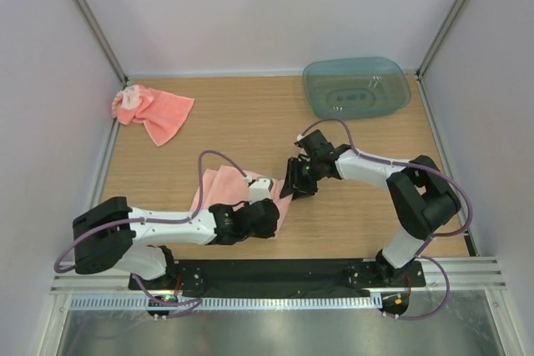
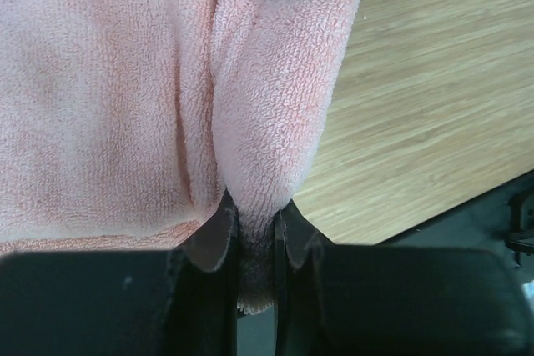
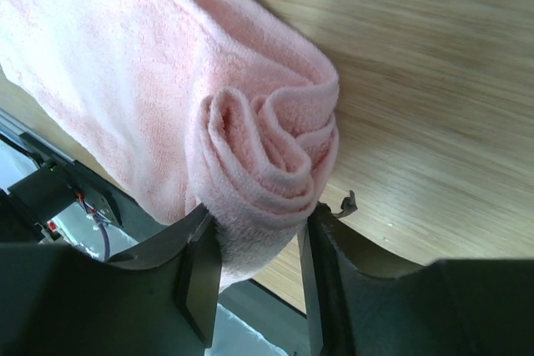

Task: Roll the towels
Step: Roll the towel

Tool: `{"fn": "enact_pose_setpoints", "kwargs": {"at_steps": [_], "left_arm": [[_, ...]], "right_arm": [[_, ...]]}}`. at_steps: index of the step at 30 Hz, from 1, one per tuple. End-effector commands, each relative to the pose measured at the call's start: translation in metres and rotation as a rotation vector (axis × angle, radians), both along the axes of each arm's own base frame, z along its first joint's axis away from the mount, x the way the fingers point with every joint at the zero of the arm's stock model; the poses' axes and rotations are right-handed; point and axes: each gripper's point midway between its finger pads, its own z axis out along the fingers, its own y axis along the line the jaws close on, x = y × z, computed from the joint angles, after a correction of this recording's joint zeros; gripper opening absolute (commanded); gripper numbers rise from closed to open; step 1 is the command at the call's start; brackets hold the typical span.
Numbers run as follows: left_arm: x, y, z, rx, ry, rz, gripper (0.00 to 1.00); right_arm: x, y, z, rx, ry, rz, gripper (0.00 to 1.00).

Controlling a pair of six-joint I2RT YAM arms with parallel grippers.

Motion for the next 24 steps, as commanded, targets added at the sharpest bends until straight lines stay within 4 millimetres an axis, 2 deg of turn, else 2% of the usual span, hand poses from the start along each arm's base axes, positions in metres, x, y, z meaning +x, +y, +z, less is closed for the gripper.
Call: {"fn": "enact_pose_setpoints", "kwargs": {"at_steps": [1, 6, 10, 13, 15, 16, 19, 20, 22, 23, 24], "left_arm": [[-0.019, 0.009, -0.001, -0.012, 0.070, -0.015, 0.00], [-0.023, 0.010, -0.005, -0.033, 0.092, -0.014, 0.00], [-0.026, 0.009, -0.005, -0.088, 0.103, -0.004, 0.00], [-0.027, 0.009, -0.004, -0.137, 0.128, 0.015, 0.00], [-0.027, 0.004, 0.006, -0.218, 0.140, 0.018, 0.00], [-0.027, 0.009, 0.000, -0.234, 0.157, 0.039, 0.00], [-0.021, 0.004, 0.011, -0.370, 0.190, 0.066, 0.00], [-0.023, 0.012, 0.000, -0.375, 0.218, 0.077, 0.00], [-0.018, 0.010, 0.004, -0.470, 0.248, 0.092, 0.00], [-0.019, 0.017, -0.005, -0.475, 0.271, 0.120, 0.00], [-0.013, 0.020, -0.006, -0.488, 0.271, 0.150, 0.00]], "right_arm": [[0.046, -0.037, -0.011, -0.125, -0.110, -0.093, 0.46], [0.068, -0.046, -0.008, -0.148, -0.117, -0.122, 0.59], [0.084, -0.057, 0.002, -0.171, -0.142, -0.162, 0.62], [0.096, -0.068, 0.018, -0.181, -0.182, -0.204, 0.65], [0.100, -0.077, 0.027, -0.207, -0.217, -0.232, 0.69], [0.102, -0.080, 0.038, -0.208, -0.251, -0.240, 0.71], [0.098, -0.087, 0.045, -0.216, -0.292, -0.251, 0.75], [0.094, -0.088, 0.050, -0.203, -0.314, -0.253, 0.77], [0.086, -0.083, 0.055, -0.154, -0.322, -0.233, 0.79], [0.081, -0.081, 0.058, -0.120, -0.345, -0.227, 0.80], [0.076, -0.077, 0.060, -0.084, -0.349, -0.212, 0.82]]}}
